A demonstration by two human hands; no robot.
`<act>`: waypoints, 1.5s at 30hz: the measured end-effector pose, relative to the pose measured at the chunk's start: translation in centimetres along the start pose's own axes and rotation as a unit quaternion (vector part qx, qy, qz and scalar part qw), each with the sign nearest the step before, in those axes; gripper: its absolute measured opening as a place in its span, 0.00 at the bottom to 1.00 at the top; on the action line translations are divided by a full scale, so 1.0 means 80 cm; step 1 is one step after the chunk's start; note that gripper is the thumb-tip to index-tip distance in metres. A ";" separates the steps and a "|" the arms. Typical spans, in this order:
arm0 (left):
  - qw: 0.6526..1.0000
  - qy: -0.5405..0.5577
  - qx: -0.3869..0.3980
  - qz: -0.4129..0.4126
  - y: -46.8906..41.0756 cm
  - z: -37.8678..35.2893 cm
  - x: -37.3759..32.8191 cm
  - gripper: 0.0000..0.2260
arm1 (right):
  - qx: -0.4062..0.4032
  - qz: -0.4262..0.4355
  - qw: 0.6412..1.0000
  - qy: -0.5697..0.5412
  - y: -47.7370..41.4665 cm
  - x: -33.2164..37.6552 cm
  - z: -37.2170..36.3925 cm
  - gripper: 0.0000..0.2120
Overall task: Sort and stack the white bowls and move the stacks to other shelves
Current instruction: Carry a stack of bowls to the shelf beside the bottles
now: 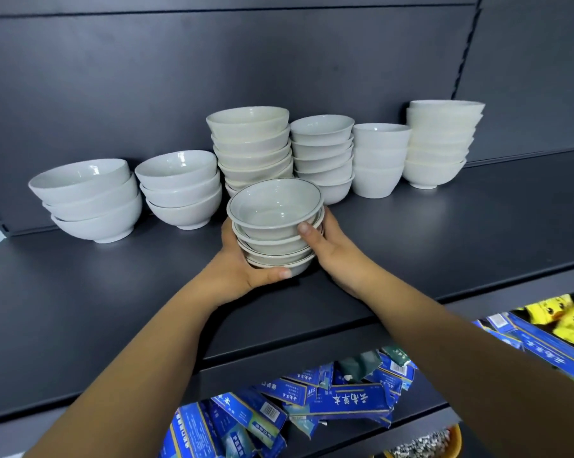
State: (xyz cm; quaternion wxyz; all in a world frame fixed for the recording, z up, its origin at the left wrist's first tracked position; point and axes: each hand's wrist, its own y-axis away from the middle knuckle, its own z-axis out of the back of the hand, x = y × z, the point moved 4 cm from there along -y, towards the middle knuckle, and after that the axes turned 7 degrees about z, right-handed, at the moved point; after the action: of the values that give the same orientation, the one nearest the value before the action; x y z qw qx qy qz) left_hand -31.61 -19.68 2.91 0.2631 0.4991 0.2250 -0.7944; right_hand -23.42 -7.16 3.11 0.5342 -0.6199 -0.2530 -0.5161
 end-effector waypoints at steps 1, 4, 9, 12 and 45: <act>1.000 -0.007 -0.001 0.000 0.002 -0.002 -0.001 0.53 | -0.009 0.006 1.000 -0.006 0.005 0.003 0.000 0.37; 0.999 0.000 0.004 -0.048 0.013 -0.012 -0.015 0.57 | -0.049 0.020 0.998 -0.013 0.030 0.013 0.009 0.27; 0.993 0.047 0.021 -0.110 0.031 -0.052 -0.056 0.46 | -0.135 0.042 0.990 0.003 0.087 0.044 0.039 0.22; 0.988 0.075 0.029 -0.132 0.044 -0.092 -0.074 0.43 | -0.174 0.061 0.983 0.021 0.126 0.066 0.069 0.19; 0.861 0.222 0.423 -0.176 0.129 -0.720 -0.321 0.31 | -0.485 0.074 0.861 0.133 0.579 0.172 0.524 0.31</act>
State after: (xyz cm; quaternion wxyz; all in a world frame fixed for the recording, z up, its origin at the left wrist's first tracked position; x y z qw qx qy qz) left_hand 23.18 13.13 2.25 -0.1742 0.6777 0.0036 -0.7144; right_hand 36.85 14.35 1.35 0.2312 -0.7432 0.1496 -0.6098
